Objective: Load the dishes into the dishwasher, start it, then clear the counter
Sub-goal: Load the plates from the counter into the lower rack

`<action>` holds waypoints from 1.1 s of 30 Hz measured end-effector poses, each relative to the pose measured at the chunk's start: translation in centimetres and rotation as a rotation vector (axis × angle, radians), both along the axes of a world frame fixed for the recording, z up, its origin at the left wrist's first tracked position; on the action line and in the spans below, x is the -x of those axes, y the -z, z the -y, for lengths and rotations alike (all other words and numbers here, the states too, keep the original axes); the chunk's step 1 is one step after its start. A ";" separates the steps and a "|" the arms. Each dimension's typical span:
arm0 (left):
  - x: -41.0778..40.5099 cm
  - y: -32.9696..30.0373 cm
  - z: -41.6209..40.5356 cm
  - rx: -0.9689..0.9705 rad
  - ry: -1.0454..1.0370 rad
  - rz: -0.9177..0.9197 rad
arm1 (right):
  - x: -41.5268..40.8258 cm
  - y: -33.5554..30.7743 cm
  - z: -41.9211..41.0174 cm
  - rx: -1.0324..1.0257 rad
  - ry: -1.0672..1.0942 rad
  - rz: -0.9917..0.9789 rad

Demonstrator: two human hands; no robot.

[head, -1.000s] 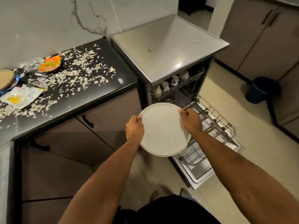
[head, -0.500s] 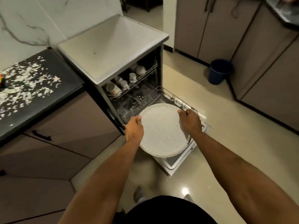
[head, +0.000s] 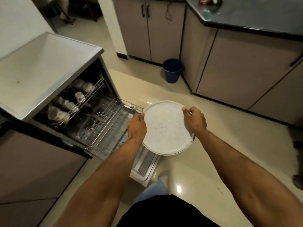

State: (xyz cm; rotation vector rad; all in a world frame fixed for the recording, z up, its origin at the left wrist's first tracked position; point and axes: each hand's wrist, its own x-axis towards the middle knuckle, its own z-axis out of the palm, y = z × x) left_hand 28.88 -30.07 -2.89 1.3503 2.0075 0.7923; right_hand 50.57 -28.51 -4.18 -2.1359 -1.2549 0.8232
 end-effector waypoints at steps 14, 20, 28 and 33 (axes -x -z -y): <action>-13.3 1.8 -19.3 0.045 0.152 0.041 | -13.6 -0.2 -15.1 -0.007 0.142 0.048; -16.9 1.4 -27.4 -0.001 0.127 0.028 | -17.3 -0.7 -23.4 -0.018 0.123 0.050; -20.7 1.8 -36.2 0.026 -0.013 -0.052 | -20.9 0.5 -35.2 -0.025 -0.020 -0.008; -22.4 1.6 -39.9 0.047 -0.154 -0.063 | -22.3 0.2 -42.4 -0.004 -0.177 -0.037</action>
